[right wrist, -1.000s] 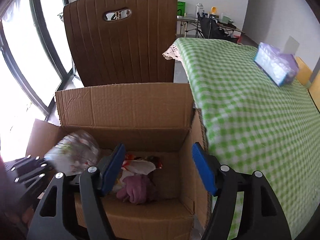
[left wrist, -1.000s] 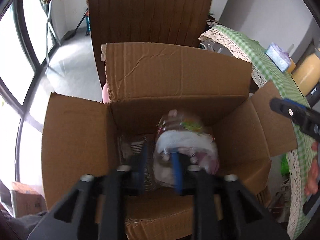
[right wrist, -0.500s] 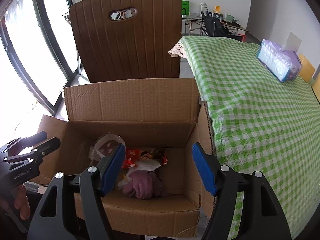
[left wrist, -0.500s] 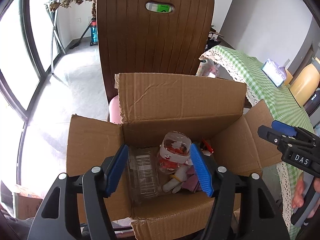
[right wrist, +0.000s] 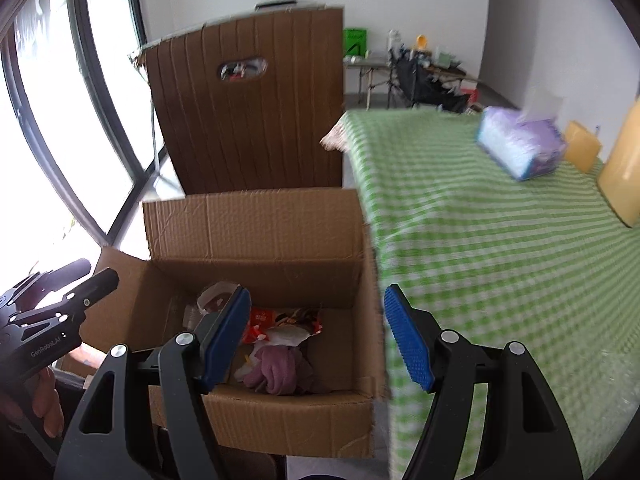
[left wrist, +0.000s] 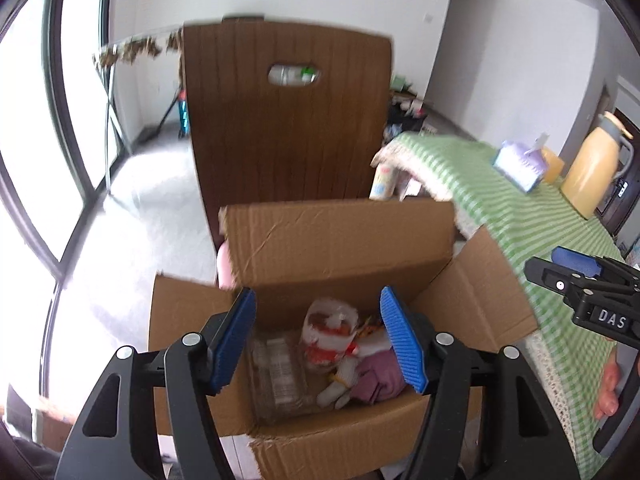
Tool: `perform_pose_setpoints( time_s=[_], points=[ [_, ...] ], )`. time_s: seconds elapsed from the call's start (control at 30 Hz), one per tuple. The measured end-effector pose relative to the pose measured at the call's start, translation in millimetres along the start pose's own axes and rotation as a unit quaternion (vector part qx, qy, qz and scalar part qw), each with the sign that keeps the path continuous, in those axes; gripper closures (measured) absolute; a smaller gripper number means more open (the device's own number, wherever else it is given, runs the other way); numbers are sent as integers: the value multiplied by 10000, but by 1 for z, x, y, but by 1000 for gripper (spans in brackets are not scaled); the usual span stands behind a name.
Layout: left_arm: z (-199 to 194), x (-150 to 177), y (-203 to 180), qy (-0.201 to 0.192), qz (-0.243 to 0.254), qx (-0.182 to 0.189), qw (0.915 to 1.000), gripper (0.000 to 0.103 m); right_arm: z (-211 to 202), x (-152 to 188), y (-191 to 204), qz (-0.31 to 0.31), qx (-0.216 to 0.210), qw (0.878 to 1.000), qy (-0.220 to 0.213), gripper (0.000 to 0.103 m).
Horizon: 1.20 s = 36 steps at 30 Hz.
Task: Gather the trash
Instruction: 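Move both open tools back over the trash on the table, then grasp the white tissue with the left tool while the right tool grasps the plastic glove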
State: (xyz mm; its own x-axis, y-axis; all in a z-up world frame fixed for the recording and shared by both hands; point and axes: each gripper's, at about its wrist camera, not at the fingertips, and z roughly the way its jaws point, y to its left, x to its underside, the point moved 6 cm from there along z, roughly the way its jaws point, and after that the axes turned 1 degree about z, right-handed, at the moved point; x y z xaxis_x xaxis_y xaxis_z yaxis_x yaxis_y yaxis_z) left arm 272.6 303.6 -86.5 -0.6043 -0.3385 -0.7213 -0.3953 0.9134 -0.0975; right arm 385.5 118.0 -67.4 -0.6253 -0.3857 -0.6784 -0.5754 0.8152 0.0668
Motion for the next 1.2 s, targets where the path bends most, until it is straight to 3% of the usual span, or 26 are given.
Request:
perform_pose_setpoints(
  time_s=[0.17, 0.33, 0.5, 0.7, 0.8, 0.93, 1.0, 1.07, 1.1, 1.13, 1.2],
  points=[
    [-30, -15, -39, -712, 324, 125, 9969, 35, -52, 3, -39, 257, 257, 9980, -509, 36],
    [-57, -23, -94, -1341, 589, 470, 9881, 24, -108, 20, -92, 574, 777, 9906, -966, 36],
    [-75, -20, -161, -1522, 908, 1000, 9791, 18, -164, 55, -155, 998, 1358, 9783, -1205, 36],
    [-94, 9, -268, -1455, 1647, 1779, 9592, 14, -236, 127, -242, 1725, 2144, 9528, -1283, 33],
    [-99, 34, -321, -1257, 2016, 2187, 9464, 11, -268, 172, -278, 2137, 2450, 9379, -1209, 33],
    [-104, 85, -390, -751, 2678, 2818, 9183, 10, -298, 234, -307, 2600, 2748, 9202, -1005, 33],
    [-107, 113, -420, -539, 3049, 3086, 8994, 10, -307, 261, -315, 2784, 2832, 9135, -879, 33],
    [-108, 145, -457, -98, 3442, 3545, 8693, 10, -313, 283, -318, 2937, 2868, 9084, -791, 33],
    [-105, 155, -468, 62, 3553, 3650, 8606, 10, -315, 293, -318, 3015, 2859, 9066, -733, 33],
    [-102, 170, -483, 224, 3683, 3637, 8553, 10, -316, 302, -318, 3078, 2862, 9047, -702, 33],
    [-94, 185, -507, 430, 3818, 3506, 8541, 14, -318, 314, -314, 3144, 2818, 9041, -656, 33]
  ],
)
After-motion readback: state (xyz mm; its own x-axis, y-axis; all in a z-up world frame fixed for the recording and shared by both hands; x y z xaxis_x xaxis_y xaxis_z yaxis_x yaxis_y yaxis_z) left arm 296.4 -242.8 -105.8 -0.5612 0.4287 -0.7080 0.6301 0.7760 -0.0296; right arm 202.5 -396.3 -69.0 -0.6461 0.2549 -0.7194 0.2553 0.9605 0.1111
